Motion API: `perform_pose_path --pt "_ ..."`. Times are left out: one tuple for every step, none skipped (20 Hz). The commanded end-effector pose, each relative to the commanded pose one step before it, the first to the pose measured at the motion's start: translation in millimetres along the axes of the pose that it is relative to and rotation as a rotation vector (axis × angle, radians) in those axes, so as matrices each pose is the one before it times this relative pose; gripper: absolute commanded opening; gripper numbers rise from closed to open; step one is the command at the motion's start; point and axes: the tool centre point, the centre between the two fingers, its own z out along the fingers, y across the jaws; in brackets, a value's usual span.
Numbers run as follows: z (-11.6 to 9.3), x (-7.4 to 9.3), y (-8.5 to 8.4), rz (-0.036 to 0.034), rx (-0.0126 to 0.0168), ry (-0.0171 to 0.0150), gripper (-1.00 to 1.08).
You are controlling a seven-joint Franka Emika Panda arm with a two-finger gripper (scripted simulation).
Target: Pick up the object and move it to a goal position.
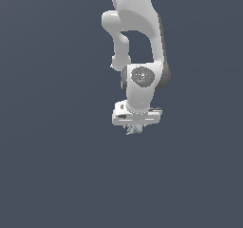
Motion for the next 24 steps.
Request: perform_pose_path --pt "-23.76 3.32 -10.18 -0.00026 -0.00032 0.00094 -1.00" --pt "-10.18 1.49 -4.33 0.00000 0.00000 0.00000 -1.00" --pt "-10.42 1.54 -4.43 0.00000 0.00000 0.00000 -1.00" --pt "-10.60 1.58 -4.51 0.00000 0.00000 0.00000 -1.00" --pt "-10.72 1.61 -4.56 0.00000 0.00000 0.00000 -1.00" --pt "-10.80 1.64 -4.59 0.00000 0.00000 0.00000 -1.00" --pt "-10.84 1.67 -4.61 0.00000 0.00000 0.00000 -1.00" --pt "-10.84 1.69 -4.61 0.00000 0.00000 0.00000 -1.00" --pt "-10.73 1.69 -4.57 0.00000 0.00000 0.00000 -1.00" --pt "-10.60 1.69 -4.52 0.00000 0.00000 0.00000 -1.00" --pt "-10.48 1.69 -4.47 0.00000 0.00000 0.00000 -1.00" --pt "-10.35 1.69 -4.42 0.00000 0.00000 0.00000 -1.00" --pt "-10.22 1.70 -4.37 0.00000 0.00000 0.00000 -1.00" --pt "-10.09 1.70 -4.33 0.00000 0.00000 0.00000 -1.00" --pt "-9.96 1.70 -4.28 0.00000 0.00000 0.00000 -1.00" --pt "-9.82 1.70 -4.23 0.00000 0.00000 0.00000 -1.00" --pt "-9.62 1.69 -4.15 0.00000 0.00000 0.00000 -1.00" --pt "-9.16 1.64 -3.96 0.00000 0.00000 0.00000 -1.00" --pt "-8.71 1.58 -3.77 0.00000 0.00000 0.00000 -1.00" --pt "-8.30 1.53 -3.60 0.00000 0.00000 0.00000 -1.00" --pt "-7.92 1.48 -3.44 0.00000 0.00000 0.00000 -1.00" --pt "-7.57 1.43 -3.29 0.00000 0.00000 0.00000 -1.00" --pt "-7.24 1.39 -3.15 0.00000 0.00000 0.00000 -1.00" --pt "-6.93 1.35 -3.02 0.00000 0.00000 0.00000 -1.00"
